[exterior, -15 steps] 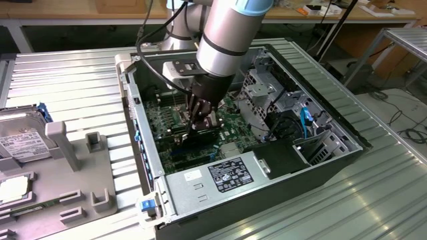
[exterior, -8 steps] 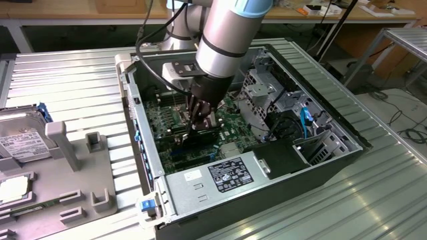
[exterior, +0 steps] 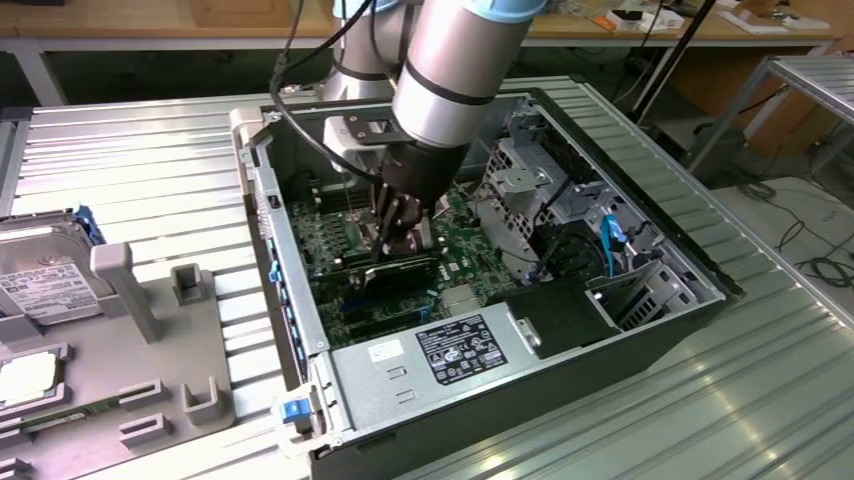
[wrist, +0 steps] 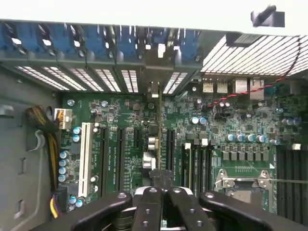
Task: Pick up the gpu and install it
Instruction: 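Press down on the gpu until it lock into place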
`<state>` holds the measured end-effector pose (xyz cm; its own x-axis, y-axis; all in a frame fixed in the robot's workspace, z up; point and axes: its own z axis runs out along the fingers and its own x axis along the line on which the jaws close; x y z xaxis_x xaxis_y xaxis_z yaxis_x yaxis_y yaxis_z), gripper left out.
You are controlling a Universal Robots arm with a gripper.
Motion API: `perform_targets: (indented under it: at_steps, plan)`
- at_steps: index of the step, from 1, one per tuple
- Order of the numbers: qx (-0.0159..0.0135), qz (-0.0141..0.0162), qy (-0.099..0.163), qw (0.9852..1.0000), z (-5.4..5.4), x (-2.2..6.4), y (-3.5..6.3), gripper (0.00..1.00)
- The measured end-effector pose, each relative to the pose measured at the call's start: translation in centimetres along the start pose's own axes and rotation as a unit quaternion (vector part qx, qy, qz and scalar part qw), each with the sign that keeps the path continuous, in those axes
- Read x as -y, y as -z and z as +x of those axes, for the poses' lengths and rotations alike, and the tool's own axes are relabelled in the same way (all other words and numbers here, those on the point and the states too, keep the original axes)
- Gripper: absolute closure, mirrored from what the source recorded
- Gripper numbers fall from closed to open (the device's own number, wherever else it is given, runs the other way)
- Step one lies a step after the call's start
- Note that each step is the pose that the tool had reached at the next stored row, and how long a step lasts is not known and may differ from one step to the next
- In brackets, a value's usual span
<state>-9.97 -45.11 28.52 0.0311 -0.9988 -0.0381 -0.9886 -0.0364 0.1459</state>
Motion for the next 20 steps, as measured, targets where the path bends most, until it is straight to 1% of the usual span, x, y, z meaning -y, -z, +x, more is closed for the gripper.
perform_targets:
  at_steps: [1,3,4,6,8,10,13,14,15,16,18,19,20]
  plan:
    - [0.0000,-0.0003,0.000,1.0000,0.0,-0.05,0.37,0.89]
    - [0.0000,-0.0011,0.000,1.0000,-0.1,-0.26,1.48,0.89]
    - [0.0003,-0.0011,0.000,1.0000,-0.1,-0.51,1.60,0.89]
    - [0.0021,-0.0011,0.000,1.0000,-0.1,-0.98,1.56,0.89]
    - [0.0046,-0.0010,0.001,1.0000,-0.1,-1.78,1.48,0.89]
    - [0.0063,-0.0010,0.001,1.0000,-0.1,-2.27,1.47,0.89]
    - [0.0093,-0.0026,0.001,1.0000,0.0,-2.83,1.52,0.89]
    - [0.0104,-0.0037,0.001,0.9999,0.0,-2.99,1.54,0.89]
    - [0.0117,-0.0055,0.002,0.9999,0.0,-3.23,1.58,0.89]
    - [0.0133,-0.0085,0.002,0.9999,0.0,-3.63,1.60,0.89]
    - [0.0146,-0.0118,0.002,0.9998,0.0,-4.03,1.63,0.89]
    - [0.0167,-0.0160,0.002,0.9997,0.1,-4.62,1.66,0.89]
    - [0.0182,-0.0179,0.002,0.9997,0.1,-5.21,1.69,0.89]
